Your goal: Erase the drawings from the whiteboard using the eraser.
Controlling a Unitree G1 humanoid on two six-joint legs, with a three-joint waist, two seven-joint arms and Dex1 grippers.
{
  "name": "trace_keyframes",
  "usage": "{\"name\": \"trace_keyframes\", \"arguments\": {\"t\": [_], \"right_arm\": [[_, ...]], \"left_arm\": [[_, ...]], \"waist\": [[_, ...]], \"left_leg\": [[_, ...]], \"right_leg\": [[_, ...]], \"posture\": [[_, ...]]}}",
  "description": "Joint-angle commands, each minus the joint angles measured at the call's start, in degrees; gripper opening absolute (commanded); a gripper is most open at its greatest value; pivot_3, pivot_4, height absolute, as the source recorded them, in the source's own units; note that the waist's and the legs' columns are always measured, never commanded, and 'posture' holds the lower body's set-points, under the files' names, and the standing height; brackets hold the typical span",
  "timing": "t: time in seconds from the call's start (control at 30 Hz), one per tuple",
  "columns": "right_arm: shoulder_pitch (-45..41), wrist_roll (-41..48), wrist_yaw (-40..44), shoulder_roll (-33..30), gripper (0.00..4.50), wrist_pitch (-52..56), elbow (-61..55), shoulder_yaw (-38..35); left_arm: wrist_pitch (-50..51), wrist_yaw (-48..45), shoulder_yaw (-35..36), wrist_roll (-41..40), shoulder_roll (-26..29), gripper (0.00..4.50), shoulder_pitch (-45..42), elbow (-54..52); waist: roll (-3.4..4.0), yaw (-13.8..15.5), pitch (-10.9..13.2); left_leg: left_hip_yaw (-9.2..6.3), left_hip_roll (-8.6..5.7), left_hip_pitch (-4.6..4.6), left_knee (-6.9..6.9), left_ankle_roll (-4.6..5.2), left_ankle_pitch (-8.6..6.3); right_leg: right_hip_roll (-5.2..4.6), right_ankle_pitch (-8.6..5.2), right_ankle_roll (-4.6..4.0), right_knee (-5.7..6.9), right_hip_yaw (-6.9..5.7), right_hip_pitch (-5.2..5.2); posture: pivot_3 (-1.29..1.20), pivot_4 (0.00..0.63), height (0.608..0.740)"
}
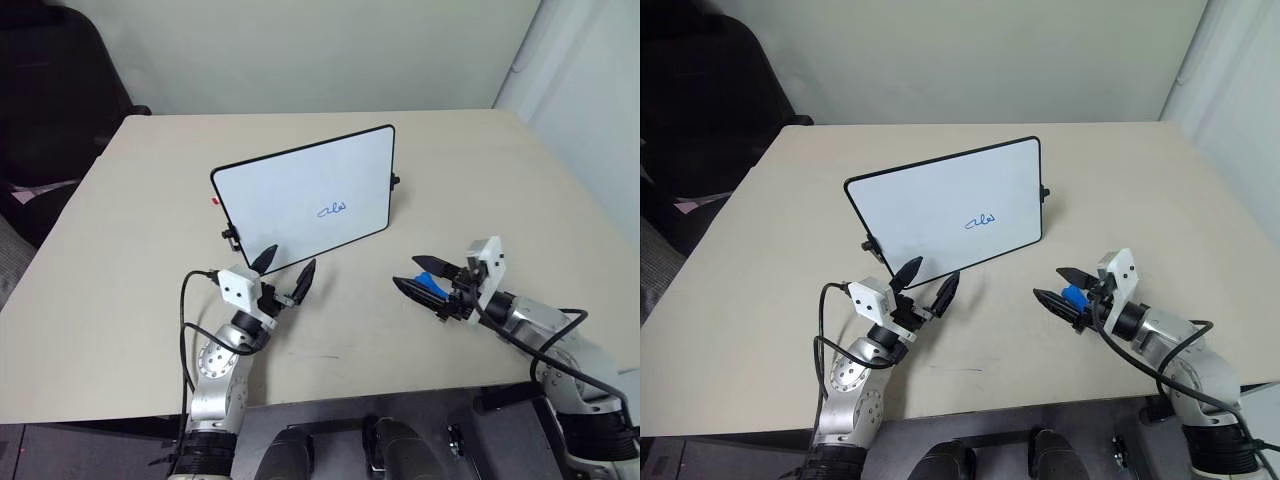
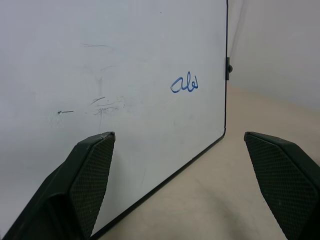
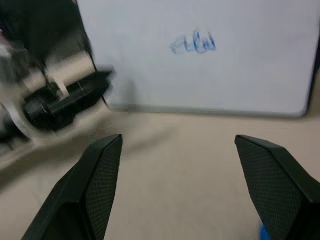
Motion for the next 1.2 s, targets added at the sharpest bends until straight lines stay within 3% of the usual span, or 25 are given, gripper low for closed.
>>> {"name": "trace_keyframes", "arguments": {"t": [0.03,0.2,0.47,0.87,0.97,1.2], "right_arm": [[-2.6,-3.4,-3.5,-3.2,3.8,5.0,-1.7,0.0],[-7.5,-4.6,-5.7,-7.2,3.8,15.1,-1.5,1.2],[-14.0,-3.4,-2.5,-12.0,3.8,29.3,-0.1,6.5],[-14.0,-6.0,-0.3,-12.6,3.8,30.4,2.8,10.3],[-13.6,-6.6,0.3,-12.9,3.2,29.7,2.6,10.9],[-12.1,-6.7,2.6,-14.5,0.79,28.2,0.4,11.0]], "left_arm": [[-0.5,-0.4,-1.1,-0.1,-0.6,4.5,0.2,-1.6],[-0.7,0.0,-2.3,0.1,-1.7,4.5,1.7,-2.9],[-1.3,1.6,-4.1,0.9,-3.8,4.5,4.9,-5.5],[-1.5,2.6,-4.5,1.3,-4.2,4.5,6.5,-7.0],[-1.3,2.7,-4.5,1.1,-4.1,4.5,6.7,-7.3],[-1.1,2.6,-4.4,0.8,-4.1,4.5,7.3,-7.9]], "waist": [[-0.02,0.0,0.0],[-0.02,0.0,0.0],[-0.02,0.1,0.0],[-0.02,0.2,0.0],[-0.02,0.2,0.0],[-0.02,0.2,0.0]], "left_leg": [[-0.01,0.0,0.01,0.01,0.0,0.0],[0.0,0.0,0.02,-0.02,0.0,0.0],[0.04,-0.06,-0.02,-0.05,0.02,-0.01],[0.08,-0.09,-0.04,-0.02,0.14,-0.08],[0.07,-0.09,-0.04,0.0,0.15,-0.09],[0.07,-0.09,-0.03,-0.01,0.17,-0.1]], "right_leg": [[0.0,0.0,0.0,-0.01,0.0,0.03],[0.02,-0.02,0.05,-0.01,0.0,0.02],[0.07,-0.11,0.18,-0.12,-0.03,0.03],[0.09,-0.18,0.26,-0.26,-0.01,0.06],[0.09,-0.18,0.26,-0.26,-0.01,0.07],[0.09,-0.19,0.26,-0.26,-0.01,0.08]], "posture": [[0.0,0.15,0.74],[0.0,0.15,0.74],[0.0,0.15,0.74],[0.0,0.15,0.74],[0.0,0.15,0.74],[0.0,0.15,0.74]]}}
